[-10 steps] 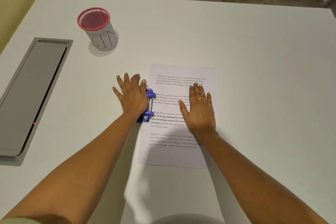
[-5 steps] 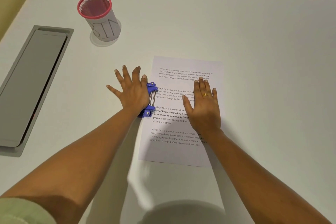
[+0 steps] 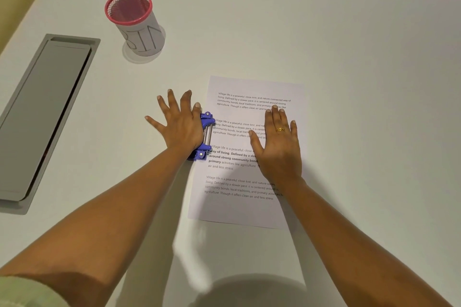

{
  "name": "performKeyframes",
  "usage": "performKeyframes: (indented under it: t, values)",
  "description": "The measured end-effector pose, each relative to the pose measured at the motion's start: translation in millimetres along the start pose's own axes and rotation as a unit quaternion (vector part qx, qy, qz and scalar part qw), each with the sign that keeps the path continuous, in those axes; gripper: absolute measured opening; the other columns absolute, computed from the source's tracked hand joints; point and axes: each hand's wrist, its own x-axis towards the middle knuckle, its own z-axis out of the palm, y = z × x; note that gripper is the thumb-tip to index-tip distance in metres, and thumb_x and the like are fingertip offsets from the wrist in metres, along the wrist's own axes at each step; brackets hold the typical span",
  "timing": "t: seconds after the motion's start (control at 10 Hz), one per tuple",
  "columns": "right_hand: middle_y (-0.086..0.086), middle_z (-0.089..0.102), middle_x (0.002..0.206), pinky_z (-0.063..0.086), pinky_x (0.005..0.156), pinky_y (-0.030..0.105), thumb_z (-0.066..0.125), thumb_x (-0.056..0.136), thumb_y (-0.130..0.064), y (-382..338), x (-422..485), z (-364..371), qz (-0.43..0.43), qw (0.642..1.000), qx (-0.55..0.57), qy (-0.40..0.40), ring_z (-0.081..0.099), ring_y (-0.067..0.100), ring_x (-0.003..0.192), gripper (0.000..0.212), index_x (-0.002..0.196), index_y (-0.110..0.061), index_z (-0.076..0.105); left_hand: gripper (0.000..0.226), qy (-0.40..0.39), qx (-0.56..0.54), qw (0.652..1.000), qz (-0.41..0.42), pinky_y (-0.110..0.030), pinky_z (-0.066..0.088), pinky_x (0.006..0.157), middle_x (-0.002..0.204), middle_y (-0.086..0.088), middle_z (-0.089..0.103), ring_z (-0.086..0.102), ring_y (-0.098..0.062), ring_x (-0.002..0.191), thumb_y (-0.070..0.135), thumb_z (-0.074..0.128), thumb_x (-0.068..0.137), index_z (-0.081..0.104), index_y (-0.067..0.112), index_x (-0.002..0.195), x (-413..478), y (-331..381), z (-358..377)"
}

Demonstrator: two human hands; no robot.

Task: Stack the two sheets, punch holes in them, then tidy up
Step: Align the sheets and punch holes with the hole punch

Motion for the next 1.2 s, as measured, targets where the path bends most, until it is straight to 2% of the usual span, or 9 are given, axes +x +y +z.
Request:
performKeyframes:
  t: [0.2, 0.4, 0.7, 0.9, 1.1, 1.2]
  values:
    - [0.007, 0.020, 0.156, 0.004, 0.120, 0.036, 0.034, 0.095, -0.043, 0, 1, 0, 0.002, 1.000, 0.010, -0.005, 0.014, 0.018, 0.145, 0.062, 0.145, -0.009, 0.024, 0.043, 0.002, 0.000, 1.000, 0.006, -0.067, -0.008, 0.108, 0.158, -0.006, 0.008, -0.007, -0.027, 0.146, 0.032, 0.025, 0.098, 0.029, 0.026, 0.140, 0, 3, -5]
    - [0.008, 0.020, 0.156, 0.004, 0.119, 0.036, 0.035, 0.095, -0.043, 0, 2, -1, 0.005, 1.000, 0.022, -0.010, 0.015, 0.019, 0.145, 0.062, 0.145, -0.009, 0.024, 0.044, 0.032, 0.036, 0.997, 0.052, -0.066, -0.007, 0.107, 0.157, -0.004, 0.016, -0.001, -0.024, 0.146, 0.036, 0.029, 0.097, 0.035, 0.022, 0.138, -3, 10, -10]
    - [0.008, 0.020, 0.156, 0.006, 0.119, 0.038, 0.034, 0.095, -0.043, 0, 1, -1, 0.003, 1.000, 0.019, -0.013, 0.015, 0.020, 0.145, 0.062, 0.145, -0.008, 0.024, 0.043, 0.033, 0.074, 0.994, 0.077, -0.069, -0.004, 0.106, 0.155, -0.005, 0.022, 0.003, -0.026, 0.146, 0.034, 0.029, 0.098, 0.037, 0.018, 0.137, -2, 7, -15]
    - [0.008, 0.019, 0.156, 0.005, 0.120, 0.038, 0.033, 0.095, -0.043, 0, 2, -2, 0.004, 1.000, 0.024, -0.017, 0.014, 0.019, 0.145, 0.062, 0.145, -0.008, 0.023, 0.043, 0.047, 0.095, 0.992, 0.063, -0.070, -0.002, 0.106, 0.153, -0.008, 0.026, 0.007, -0.028, 0.145, 0.032, 0.029, 0.098, 0.039, 0.015, 0.136, 14, -24, -33]
    - [0.008, 0.018, 0.156, 0.005, 0.120, 0.037, 0.031, 0.095, -0.044, 0, 2, -2, 0.005, 1.000, 0.018, -0.021, 0.013, 0.019, 0.145, 0.062, 0.145, -0.008, 0.022, 0.042, 0.051, 0.095, 0.993, 0.049, -0.069, 0.002, 0.106, 0.150, -0.009, 0.032, 0.016, -0.027, 0.143, 0.033, 0.030, 0.098, 0.042, 0.015, 0.133, 26, -45, -45]
    - [0.008, 0.018, 0.156, 0.005, 0.120, 0.038, 0.031, 0.096, -0.044, 0, 2, -3, 0.006, 1.000, 0.018, -0.023, 0.013, 0.020, 0.146, 0.062, 0.145, -0.008, 0.022, 0.040, 0.053, 0.077, 0.995, 0.042, -0.065, 0.004, 0.109, 0.144, -0.009, 0.040, 0.031, -0.026, 0.137, 0.031, 0.030, 0.098, 0.044, 0.013, 0.131, 25, -44, -45]
